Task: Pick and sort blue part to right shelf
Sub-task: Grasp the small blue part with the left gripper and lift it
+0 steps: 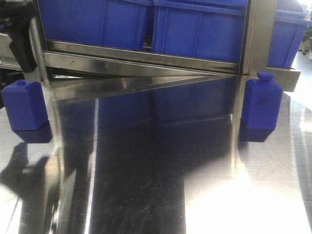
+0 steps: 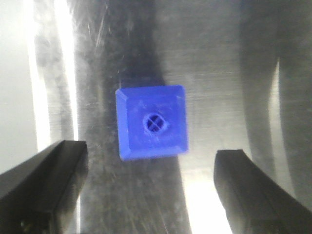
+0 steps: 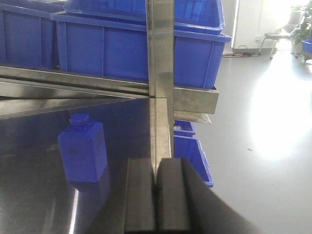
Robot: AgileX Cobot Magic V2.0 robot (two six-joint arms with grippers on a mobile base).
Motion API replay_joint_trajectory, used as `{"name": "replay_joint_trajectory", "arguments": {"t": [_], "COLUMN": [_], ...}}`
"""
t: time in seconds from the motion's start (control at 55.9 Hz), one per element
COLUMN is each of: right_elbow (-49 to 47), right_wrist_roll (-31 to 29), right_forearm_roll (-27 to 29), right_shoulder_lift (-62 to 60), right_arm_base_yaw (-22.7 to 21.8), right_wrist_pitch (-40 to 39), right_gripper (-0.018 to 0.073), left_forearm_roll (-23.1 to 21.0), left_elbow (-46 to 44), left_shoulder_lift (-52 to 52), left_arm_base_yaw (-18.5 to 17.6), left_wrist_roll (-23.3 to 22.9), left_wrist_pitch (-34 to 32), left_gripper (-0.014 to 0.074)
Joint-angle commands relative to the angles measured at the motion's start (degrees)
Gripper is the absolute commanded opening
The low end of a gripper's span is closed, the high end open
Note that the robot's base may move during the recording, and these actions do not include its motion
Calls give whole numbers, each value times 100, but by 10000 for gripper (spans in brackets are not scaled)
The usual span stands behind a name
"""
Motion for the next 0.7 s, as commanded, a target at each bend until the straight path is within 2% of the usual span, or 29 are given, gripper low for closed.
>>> {"name": "replay_joint_trajectory", "arguments": {"t": [0.0,0.429,0.519,0.68], "right_elbow": [-37,-37,-37,-37], "right_wrist_roll": [-37,-37,-37,-37], "right_forearm_roll": [-7,-7,-7,-7], "right_shoulder_lift": [-97,-97,-97,-97], "right_arm_base_yaw": [-22,-22,-22,-22], "right_wrist_pitch": [-519,-519,-519,-519], "right_gripper": [38,38,38,38], "left_forearm_roll": [-43,-55,-55,-55], "left_elbow": [-184,-194,-194,-205], "left_shoulder_lift": [-21,663,727,764], "left_arm_base_yaw": [-51,-51,-51,-51], "left_wrist_roll": [-80,-80,-80,-80], "left_wrist_pitch": [-246,-588,-588,-588], "left_gripper": [578,566,533,414]}}
